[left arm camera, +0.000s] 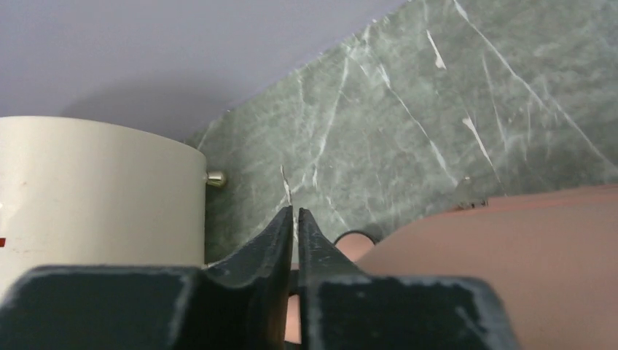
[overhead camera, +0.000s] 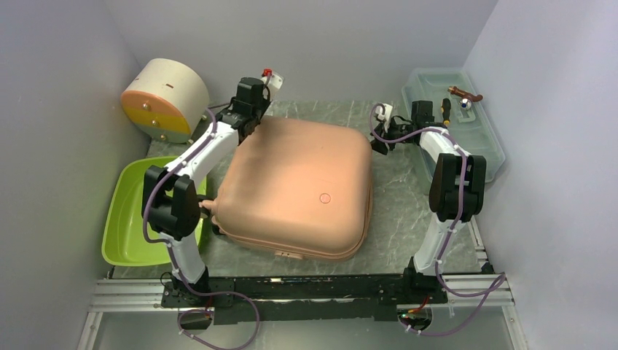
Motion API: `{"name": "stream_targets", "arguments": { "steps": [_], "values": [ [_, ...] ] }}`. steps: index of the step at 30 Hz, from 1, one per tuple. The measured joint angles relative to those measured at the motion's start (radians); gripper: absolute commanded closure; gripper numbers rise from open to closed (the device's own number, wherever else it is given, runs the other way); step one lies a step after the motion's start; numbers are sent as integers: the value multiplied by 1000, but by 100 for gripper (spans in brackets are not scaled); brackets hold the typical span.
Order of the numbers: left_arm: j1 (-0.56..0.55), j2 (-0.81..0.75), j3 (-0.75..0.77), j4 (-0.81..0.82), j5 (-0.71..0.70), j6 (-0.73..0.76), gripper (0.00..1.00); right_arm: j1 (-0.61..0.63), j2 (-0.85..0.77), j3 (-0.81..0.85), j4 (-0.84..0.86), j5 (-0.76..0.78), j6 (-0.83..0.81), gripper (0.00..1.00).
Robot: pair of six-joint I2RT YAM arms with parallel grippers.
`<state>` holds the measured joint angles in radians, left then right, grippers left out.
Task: Open, take out, and arrange the luggage
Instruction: Unzip the zipper of the luggage.
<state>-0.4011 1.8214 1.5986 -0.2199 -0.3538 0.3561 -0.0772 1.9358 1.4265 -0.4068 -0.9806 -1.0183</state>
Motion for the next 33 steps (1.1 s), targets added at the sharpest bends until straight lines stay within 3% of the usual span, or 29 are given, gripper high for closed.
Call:
{"name": "stream_targets", "arguments": {
  "steps": [2, 10, 17, 20, 25, 33],
  "values": [
    [3, 0, 13, -45, 29, -8, 100, 0, 3, 0, -8, -2, -5, 46],
    [21, -2, 75, -176, 160, -37, 100, 0, 5, 3, -57, -24, -57, 46],
    [25, -20, 58, -189, 168, -37, 100, 0, 5, 8, -74, -24, -81, 46],
    [12, -29, 23, -146, 116, -17, 100, 0, 5, 8, -74, -25, -78, 46],
    [-60, -26, -52, 25, -85, 87, 100, 0, 5, 9, -68, -25, -69, 45],
    [-132, 45, -29, 158, -244, 167, 100, 0, 20, 31, -70, -24, -72, 46]
  ]
}}
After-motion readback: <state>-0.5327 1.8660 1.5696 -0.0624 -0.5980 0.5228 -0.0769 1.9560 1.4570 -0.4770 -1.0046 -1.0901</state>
